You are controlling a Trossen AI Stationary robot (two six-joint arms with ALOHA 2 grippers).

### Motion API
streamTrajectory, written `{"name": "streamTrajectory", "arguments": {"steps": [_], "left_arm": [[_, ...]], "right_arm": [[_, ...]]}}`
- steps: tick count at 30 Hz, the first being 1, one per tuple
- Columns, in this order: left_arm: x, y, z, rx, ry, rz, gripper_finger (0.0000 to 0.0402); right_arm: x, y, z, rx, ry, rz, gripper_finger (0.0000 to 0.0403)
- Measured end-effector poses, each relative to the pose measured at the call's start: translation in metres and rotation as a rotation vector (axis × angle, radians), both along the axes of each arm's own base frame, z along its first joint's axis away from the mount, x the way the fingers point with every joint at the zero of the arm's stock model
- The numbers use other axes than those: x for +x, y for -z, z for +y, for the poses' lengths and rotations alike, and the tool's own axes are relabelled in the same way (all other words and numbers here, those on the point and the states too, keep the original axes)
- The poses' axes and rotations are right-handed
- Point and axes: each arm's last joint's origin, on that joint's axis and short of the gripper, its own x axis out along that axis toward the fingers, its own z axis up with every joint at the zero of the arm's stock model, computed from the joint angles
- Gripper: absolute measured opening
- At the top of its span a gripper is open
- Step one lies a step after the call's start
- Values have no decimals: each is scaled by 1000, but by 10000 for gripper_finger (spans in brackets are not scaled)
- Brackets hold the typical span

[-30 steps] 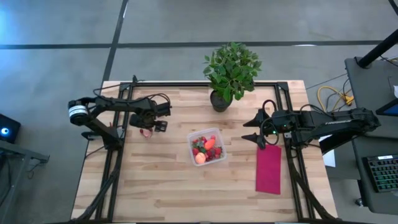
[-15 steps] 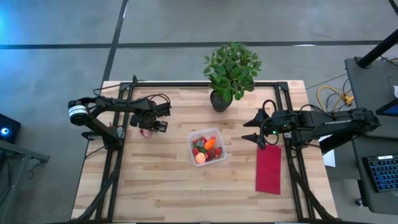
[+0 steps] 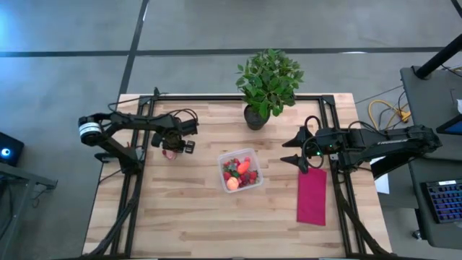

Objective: Pick and placing Produce into tupperware
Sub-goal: Put the red cherry into the transparent bin, then put the pink peach into the transparent bin

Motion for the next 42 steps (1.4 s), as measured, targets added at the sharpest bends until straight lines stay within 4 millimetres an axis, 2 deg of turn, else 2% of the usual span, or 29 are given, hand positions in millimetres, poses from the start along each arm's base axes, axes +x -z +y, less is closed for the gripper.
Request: {"name": "streamTrajectory", "arguments": {"steps": [6,10,13,15,21,24,29,33,37,40,42], "left_arm": [[5,-6,2,-14,0,-28,88],[15,-23,5,5,3,-101,88],[25,-43,9,35,11,-194,88],[36,-59,9,35,72,-322,88],[85,-115,-8,-66,361,-927,88],[103,-131,-21,-40,410,-1058,88],[136,-123,-41,-62,444,-1097,88],[162,-103,-54,-59,457,-1024,97],[186,-83,-62,-85,472,-970,129],[195,-83,-63,-99,479,-960,159],[192,-86,-63,-115,484,-911,178]], "right_arm": [[0,0,0,0,0,0,310],[0,0,0,0,0,0,306],[0,0,0,0,0,0,307],[0,0,0,0,0,0,309],[0,0,0,0,0,0,308],[0,0,0,0,0,0,305],[0,0,0,0,0,0,304],[0,0,0,0,0,0,309],[0,0,0,0,0,0,310],[0,0,0,0,0,0,307],[0,0,0,0,0,0,306]]}}
